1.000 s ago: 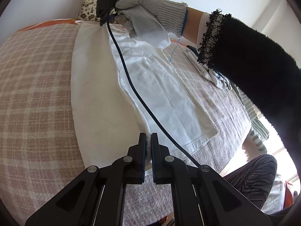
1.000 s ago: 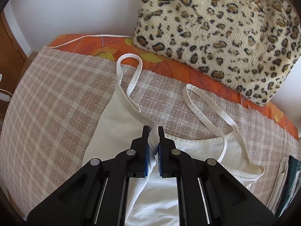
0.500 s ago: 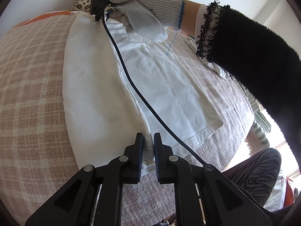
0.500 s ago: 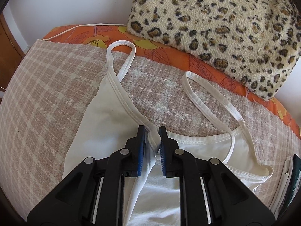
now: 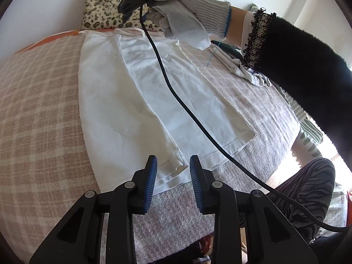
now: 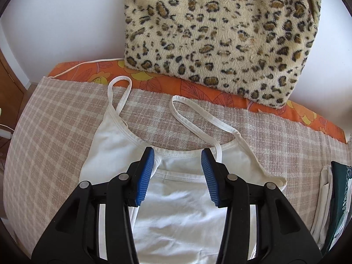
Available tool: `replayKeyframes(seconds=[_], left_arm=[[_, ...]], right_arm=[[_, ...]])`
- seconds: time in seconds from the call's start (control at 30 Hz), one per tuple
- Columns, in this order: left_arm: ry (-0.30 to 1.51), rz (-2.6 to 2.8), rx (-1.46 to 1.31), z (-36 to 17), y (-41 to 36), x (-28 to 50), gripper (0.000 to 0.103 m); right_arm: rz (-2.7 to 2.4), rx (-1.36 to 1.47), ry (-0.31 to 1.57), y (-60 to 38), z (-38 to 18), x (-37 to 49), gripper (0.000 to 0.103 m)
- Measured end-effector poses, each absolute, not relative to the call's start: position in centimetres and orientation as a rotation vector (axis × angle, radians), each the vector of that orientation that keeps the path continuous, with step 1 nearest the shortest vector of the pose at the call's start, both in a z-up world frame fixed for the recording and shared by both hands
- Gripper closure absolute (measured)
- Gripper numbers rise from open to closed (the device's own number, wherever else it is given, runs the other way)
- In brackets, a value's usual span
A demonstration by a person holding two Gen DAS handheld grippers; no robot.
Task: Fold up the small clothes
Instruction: 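Open both grippers and move them to the other side edge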
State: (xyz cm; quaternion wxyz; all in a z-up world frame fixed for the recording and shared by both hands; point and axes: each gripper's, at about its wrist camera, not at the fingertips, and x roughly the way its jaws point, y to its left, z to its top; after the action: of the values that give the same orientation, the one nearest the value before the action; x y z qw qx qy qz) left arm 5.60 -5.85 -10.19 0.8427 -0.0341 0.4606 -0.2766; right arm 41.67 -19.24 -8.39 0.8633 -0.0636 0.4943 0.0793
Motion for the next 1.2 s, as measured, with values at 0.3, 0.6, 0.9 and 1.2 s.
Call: replayKeyframes(seconds=[0.3, 0.6, 0.9, 1.2], left_arm=[[0.897, -0.568, -0.05, -8.5, -6.5, 4.9, 0.074], [0.831, -0.624, 0.007, -7.6, -10.1, 3.9, 0.074], [0.817, -0.71, 0.1, -8.5, -15.4, 2.8, 0.074], [0.833, -0.764, 0.182, -10.2, -20.3, 2.3, 0.051]], right_arm=[[0.163, -0.019, 0.974, -25.1, -3.9, 36.7, 0.053], [0.152, 0.031, 0.94, -30.6, -2.0, 31.8, 0.052], [0.141, 0.078, 0.923, -36.3, -1.5, 29.0, 0.052], [0.156, 0.108, 0.94, -40.5, -2.8, 28.9, 0.052]])
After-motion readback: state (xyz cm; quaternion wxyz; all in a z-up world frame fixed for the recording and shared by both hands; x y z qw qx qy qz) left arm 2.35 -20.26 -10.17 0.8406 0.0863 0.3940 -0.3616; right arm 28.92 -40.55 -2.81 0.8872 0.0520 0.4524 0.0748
